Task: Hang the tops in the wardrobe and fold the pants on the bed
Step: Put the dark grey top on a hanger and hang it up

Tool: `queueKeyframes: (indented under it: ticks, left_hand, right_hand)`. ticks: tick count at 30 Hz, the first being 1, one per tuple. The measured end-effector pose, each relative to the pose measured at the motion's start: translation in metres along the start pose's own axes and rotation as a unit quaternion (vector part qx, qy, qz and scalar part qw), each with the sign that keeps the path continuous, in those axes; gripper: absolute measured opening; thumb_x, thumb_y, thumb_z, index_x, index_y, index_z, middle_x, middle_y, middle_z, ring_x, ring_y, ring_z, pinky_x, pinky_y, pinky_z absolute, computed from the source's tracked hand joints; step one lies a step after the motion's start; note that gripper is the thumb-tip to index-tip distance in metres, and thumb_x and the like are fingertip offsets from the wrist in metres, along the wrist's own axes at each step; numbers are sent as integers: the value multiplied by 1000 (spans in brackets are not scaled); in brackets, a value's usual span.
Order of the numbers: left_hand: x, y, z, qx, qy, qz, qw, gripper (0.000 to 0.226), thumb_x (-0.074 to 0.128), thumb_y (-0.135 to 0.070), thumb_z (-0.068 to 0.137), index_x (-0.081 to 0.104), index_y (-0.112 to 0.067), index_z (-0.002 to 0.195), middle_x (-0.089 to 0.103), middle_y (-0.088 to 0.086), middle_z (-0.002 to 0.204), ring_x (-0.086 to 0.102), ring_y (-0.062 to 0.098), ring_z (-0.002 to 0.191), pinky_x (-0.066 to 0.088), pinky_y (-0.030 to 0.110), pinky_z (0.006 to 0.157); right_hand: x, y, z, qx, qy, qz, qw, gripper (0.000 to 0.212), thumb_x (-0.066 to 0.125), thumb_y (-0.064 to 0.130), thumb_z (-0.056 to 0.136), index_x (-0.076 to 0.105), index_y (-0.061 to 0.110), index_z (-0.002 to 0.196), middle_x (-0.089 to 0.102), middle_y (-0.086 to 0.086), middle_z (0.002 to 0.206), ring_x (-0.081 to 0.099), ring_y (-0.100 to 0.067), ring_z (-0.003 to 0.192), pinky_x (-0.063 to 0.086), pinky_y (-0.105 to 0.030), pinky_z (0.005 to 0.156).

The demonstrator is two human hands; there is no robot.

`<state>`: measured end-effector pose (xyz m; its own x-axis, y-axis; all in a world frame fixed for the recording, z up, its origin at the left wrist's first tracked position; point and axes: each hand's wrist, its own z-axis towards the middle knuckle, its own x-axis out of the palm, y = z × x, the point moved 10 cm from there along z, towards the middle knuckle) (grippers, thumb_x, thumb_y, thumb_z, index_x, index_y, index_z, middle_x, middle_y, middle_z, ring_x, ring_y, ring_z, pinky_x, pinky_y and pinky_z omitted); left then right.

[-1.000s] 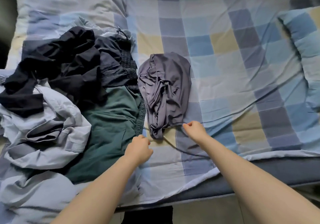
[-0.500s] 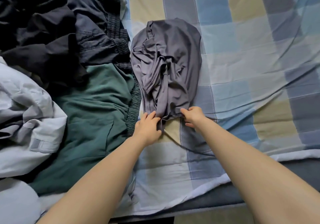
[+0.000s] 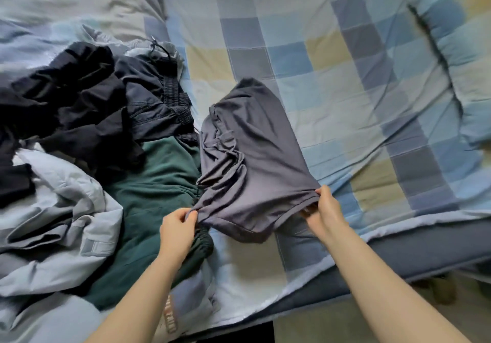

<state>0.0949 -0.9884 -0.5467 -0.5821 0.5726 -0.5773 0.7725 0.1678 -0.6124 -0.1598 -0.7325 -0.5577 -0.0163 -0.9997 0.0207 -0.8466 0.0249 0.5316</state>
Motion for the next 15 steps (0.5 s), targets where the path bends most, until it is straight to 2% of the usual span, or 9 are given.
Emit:
queueKeyframes:
  ticks: [1,2,5,8,11,13,15]
  left_hand:
    - [-9,-4,-7,5,2,-5,1000,27,59,-14,93,58,-17,66,48,-3,58,43,23,69,34,36,63]
    - [-21,-11,-16,6,4,-15,1000,32,58,-14,94,55,-15,62,45,-2,56,39,23,67,33,36,61]
    - [-60,-41,-44,31,-14,-60,998,22,56,-12,95,63,-6,75,60,5,68,47,19,70,41,29,64]
    - [-102,-83,-70,74,-22,-92,993,20,55,-12,97,64,0,84,65,15,81,51,18,78,43,34,70]
    - [-144,-123,-97,101,-18,-147,984,18,54,-15,97,67,-9,86,68,11,87,57,19,83,46,38,81]
    - [-174,-152,-122,126,-14,-178,976,19,56,-16,96,67,-15,81,66,6,81,55,16,79,45,32,75]
    - [-196,-174,-140,148,-2,-202,968,19,59,-18,95,67,-17,77,64,0,76,54,12,75,45,26,70]
  right_hand:
    - [-3,8,-12,-6,0,8,1000,19,39,12,94,57,10,91,62,-11,88,58,-26,77,49,-36,66]
    - [-5,18,-30,-12,3,3,1000,19,39,13,95,58,9,95,62,-12,88,58,-27,77,49,-36,65]
    - [-11,47,-77,-61,8,-47,997,16,42,16,98,53,10,107,59,-10,89,55,-24,76,49,-34,62]
    - [-17,85,-133,-130,6,-70,989,10,45,17,99,50,11,104,58,-10,100,57,-24,87,49,-38,75]
    - [-18,124,-195,-196,23,-96,976,10,49,18,99,50,10,104,56,-10,100,55,-20,86,46,-36,76]
    - [-23,146,-247,-229,38,-109,966,9,52,17,98,51,13,106,57,-8,102,56,-18,85,47,-35,72]
    - [-29,162,-288,-252,51,-103,961,8,54,15,97,51,22,99,59,-1,99,58,-14,80,50,-29,62]
